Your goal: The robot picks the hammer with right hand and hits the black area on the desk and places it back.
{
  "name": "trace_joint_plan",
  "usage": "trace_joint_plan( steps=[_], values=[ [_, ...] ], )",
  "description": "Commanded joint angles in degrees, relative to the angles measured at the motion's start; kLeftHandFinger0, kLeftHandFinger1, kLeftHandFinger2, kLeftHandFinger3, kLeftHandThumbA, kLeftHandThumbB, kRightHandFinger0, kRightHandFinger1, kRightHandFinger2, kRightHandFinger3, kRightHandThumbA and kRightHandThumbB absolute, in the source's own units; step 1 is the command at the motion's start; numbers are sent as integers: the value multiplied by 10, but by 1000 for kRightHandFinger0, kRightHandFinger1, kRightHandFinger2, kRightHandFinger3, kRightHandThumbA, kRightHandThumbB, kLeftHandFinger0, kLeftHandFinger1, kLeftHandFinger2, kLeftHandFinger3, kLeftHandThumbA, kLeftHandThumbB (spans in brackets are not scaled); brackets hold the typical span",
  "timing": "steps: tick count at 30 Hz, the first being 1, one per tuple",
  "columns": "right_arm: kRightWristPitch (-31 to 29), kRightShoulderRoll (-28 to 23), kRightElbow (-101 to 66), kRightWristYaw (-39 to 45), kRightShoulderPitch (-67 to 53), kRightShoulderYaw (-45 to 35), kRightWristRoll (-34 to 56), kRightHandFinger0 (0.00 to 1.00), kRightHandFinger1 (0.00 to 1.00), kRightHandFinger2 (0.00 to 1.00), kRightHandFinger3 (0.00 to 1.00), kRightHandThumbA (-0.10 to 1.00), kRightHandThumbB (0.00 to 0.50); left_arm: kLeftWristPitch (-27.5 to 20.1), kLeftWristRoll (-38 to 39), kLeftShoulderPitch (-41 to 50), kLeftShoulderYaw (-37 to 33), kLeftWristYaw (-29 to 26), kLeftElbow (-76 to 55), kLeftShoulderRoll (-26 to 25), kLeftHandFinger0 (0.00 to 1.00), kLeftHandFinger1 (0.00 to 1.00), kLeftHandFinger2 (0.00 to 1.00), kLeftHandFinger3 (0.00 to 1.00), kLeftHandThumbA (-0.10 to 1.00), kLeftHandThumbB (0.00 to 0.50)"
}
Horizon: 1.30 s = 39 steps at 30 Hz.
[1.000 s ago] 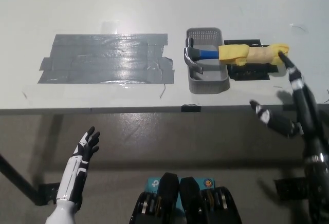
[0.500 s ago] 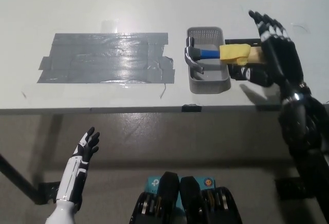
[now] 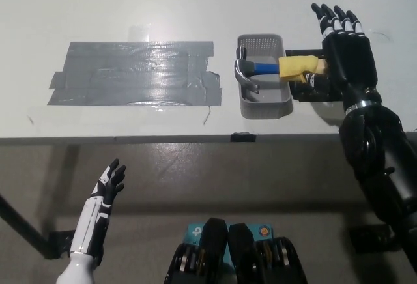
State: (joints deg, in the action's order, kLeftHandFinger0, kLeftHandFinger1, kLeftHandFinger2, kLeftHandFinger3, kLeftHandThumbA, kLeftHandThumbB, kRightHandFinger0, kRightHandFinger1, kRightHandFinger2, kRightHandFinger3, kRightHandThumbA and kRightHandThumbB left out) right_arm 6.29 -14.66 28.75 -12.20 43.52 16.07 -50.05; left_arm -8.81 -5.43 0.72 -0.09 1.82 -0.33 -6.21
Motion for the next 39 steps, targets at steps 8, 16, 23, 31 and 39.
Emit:
trace_joint_plan(
  steps=[8,16,23,31,39],
  values=[
    [4,-21,-21,23,34,14,7,1000,1000,1000,1000,990,435,-13,1,-11,-2,6,-26,-8,1000,1000,1000,1000,1000,27],
    [-9,-30,-34,44,30,13,24,1000,1000,1000,1000,1000,449,-18,0,-12,-6,9,-24,-10,1000,1000,1000,1000,1000,0],
    [-33,-51,-78,78,21,0,64,1000,1000,1000,1000,1000,460,-14,2,-15,-7,11,-22,-11,1000,1000,1000,1000,1000,5],
    [-9,-82,-201,151,3,-19,99,1000,1000,1000,1000,1000,481,-10,-6,-15,-11,9,-25,-12,1000,1000,1000,1000,1000,0],
    [4,-87,-189,184,-7,-2,87,1000,1000,1000,1000,1000,490,-15,-3,-13,-15,12,-21,-13,1000,1000,1000,1000,1000,0]
  ],
)
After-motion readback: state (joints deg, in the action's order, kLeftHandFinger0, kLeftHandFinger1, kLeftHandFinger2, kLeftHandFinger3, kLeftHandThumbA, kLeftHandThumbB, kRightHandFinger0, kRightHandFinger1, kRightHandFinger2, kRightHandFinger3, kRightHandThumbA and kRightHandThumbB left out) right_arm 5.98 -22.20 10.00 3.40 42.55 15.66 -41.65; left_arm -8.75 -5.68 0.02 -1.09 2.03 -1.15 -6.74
